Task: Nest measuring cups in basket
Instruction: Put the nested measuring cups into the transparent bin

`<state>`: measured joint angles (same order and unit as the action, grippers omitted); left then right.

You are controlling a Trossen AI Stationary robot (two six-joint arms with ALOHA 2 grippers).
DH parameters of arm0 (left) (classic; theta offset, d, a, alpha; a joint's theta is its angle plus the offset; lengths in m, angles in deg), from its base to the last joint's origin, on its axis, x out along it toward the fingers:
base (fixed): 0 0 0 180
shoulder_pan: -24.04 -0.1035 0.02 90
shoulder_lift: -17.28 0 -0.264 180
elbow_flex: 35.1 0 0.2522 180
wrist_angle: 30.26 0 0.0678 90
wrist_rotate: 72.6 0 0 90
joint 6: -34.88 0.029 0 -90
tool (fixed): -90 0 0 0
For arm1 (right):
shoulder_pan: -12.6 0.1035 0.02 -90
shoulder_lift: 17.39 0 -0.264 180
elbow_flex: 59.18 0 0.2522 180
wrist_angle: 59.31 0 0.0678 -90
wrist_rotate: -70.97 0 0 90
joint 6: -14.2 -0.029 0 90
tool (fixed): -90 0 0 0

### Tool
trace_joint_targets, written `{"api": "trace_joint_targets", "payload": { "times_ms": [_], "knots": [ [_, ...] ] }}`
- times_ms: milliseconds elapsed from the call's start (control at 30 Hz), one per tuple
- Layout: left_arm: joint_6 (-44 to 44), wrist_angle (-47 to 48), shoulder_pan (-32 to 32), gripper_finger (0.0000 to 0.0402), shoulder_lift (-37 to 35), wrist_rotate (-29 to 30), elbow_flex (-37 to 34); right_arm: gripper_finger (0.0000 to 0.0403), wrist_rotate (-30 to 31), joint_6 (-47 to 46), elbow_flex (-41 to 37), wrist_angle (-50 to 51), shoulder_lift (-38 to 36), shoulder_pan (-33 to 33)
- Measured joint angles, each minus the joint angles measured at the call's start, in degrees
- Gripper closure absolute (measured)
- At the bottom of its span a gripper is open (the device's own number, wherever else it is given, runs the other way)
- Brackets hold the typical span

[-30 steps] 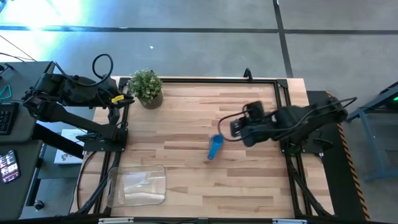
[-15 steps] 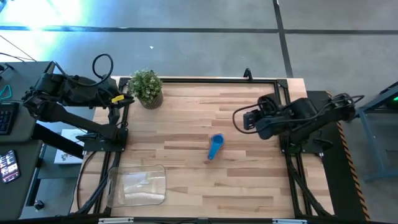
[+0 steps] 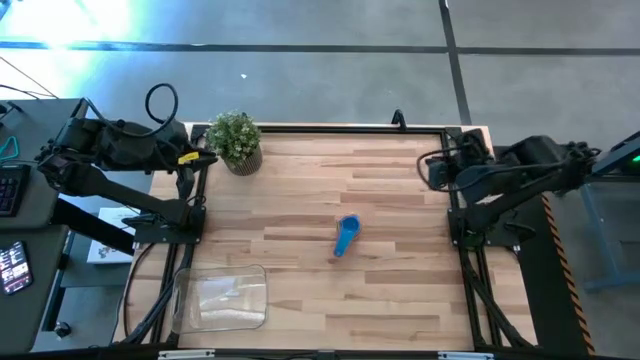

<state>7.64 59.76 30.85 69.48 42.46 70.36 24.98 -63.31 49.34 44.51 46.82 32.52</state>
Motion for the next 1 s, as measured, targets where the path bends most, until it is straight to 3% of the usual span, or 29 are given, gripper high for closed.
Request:
{"api": "trace_joint_targets", "payload": {
  "times_ms": [200,467,1000],
  "knots": [
    [-5.2,0.0,0.0,0.0348,1.0,4.2,0.0,0.0315,0.0,3.9,0.0,0.0,-3.2,0.0],
    [-10.1,0.0,0.0,0.0348,3.5,4.2,0.0,0.0315,-0.2,10.2,0.0,0.0,-7.4,0.0],
    [-7.2,-8.0,0.0,0.0348,8.4,5.2,0.0,0.0315,5.2,22.1,0.0,0.0,-12.9,0.0]
  ]
}}
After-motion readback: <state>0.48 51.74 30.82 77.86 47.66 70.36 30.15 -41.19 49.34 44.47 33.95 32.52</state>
